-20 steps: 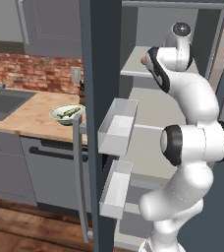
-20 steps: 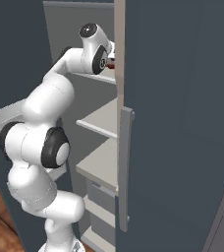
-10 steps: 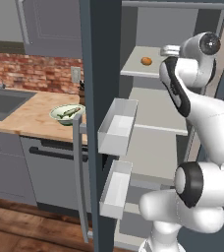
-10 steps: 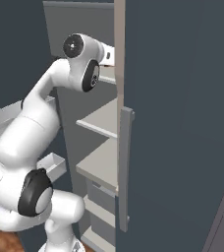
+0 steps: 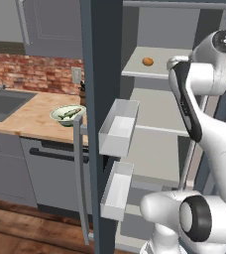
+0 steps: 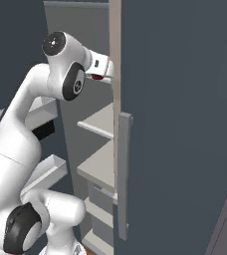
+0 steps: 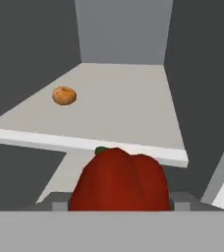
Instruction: Take the bell pepper, fish, and tangerine from the freezer and place them in the bowl on the counter.
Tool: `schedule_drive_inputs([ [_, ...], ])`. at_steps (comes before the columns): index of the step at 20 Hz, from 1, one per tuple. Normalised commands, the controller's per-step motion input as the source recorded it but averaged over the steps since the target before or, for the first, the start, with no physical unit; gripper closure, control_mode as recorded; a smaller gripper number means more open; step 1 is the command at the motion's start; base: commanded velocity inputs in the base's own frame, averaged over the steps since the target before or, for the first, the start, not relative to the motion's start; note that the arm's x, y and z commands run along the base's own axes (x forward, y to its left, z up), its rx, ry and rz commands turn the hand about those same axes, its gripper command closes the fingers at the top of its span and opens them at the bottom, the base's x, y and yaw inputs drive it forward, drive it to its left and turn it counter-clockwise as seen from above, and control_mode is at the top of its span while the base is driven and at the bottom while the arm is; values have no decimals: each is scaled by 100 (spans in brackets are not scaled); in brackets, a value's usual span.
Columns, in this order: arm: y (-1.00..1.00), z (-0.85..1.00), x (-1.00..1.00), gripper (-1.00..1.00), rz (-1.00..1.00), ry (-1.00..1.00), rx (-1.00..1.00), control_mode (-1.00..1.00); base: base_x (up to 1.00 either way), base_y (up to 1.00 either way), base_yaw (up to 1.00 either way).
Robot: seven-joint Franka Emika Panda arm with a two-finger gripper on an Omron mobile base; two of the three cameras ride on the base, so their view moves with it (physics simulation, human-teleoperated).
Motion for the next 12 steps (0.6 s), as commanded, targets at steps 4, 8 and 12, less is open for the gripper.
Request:
schedule_drive_inputs([
  [4,0,-20,-100,100,0,43,0,-100,0,0,0],
  [8,0,-51,-100,100,0,50,0,-100,0,0,0],
  [12,0,-70,-100,100,0,57,0,-100,0,0,0],
])
